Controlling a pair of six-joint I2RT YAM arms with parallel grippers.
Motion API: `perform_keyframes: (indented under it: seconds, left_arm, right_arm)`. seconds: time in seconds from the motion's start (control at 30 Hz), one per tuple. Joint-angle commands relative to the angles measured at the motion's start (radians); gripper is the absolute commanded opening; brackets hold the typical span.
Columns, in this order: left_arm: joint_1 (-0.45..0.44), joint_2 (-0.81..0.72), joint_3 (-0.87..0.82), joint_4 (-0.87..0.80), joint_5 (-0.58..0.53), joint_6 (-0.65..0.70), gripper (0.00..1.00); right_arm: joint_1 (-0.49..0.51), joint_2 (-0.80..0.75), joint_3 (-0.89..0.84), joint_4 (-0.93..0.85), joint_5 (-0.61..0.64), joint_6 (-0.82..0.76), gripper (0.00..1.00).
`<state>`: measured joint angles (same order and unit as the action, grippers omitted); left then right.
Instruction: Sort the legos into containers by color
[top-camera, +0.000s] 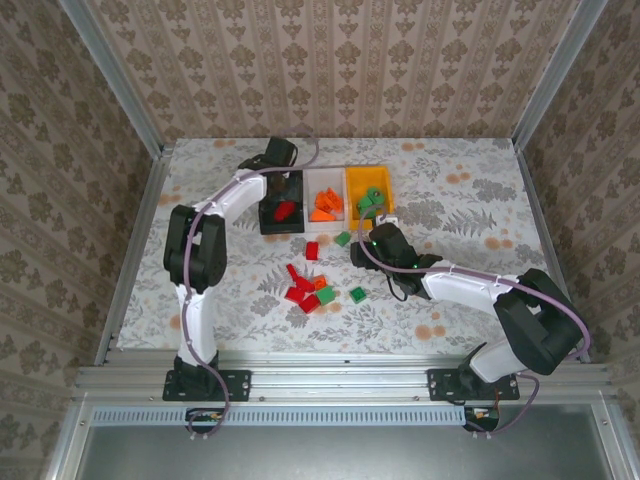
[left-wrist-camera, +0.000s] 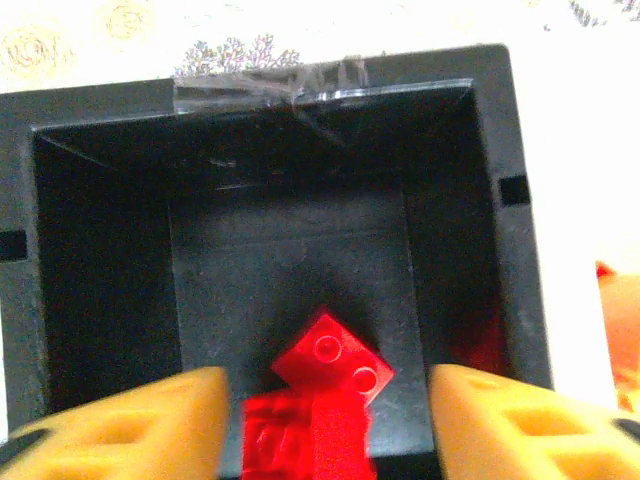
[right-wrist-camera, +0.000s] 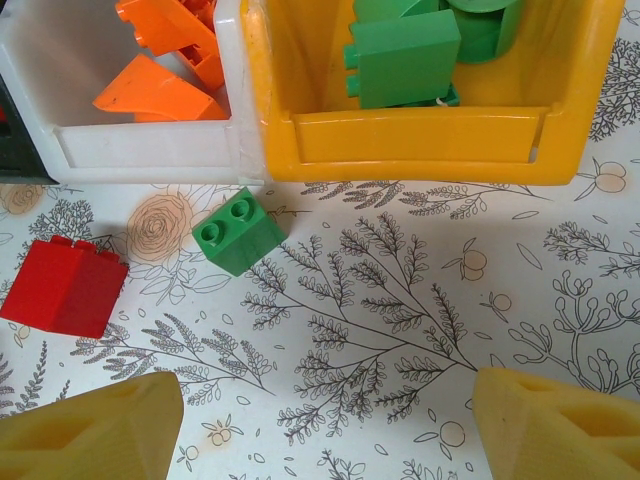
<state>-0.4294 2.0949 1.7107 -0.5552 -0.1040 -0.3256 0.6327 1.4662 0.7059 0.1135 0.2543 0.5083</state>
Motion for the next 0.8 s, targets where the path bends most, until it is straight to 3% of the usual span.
perform_keyframes:
  seconds: [0.0, 0.1, 0.27, 0.37, 0.47, 0.77]
  left_arm:
    - [-0.001, -0.091, -0.015, 0.003, 0.052, 0.001, 0.65]
    - [-0.02, -0.221, -0.129, 0.045, 0.063, -0.012, 0.7]
    - [-0.151, -0.395, -0.365, 0.056, 0.042, -0.066, 0.85]
    - [-0.21, -0.448, -0.488, 0.072, 0.033, -0.129, 0.87]
    - [-0.243, -0.439, -0.536, 0.093, 0.036, -0.16, 0.87]
    - [-0.301, -0.239, -0.453, 0.082, 0.023, -0.143, 0.81]
  right_arm:
    - [-0.002, -0.015, 0.018, -0.011, -0.004, -0.007, 0.77]
    - [-0.002, -0.016, 0.018, -0.011, -0.003, -0.007, 0.77]
    - [-0.002, -0.016, 0.02, -0.015, 0.002, -0.008, 0.77]
    - [-0.002, -0.029, 0.015, -0.02, 0.026, -0.006, 0.77]
    - [-0.002, -0.038, 0.005, -0.011, 0.031, 0.002, 0.78]
    - [-0.004, -0.021, 0.014, -0.017, 0.03, 0.001, 0.78]
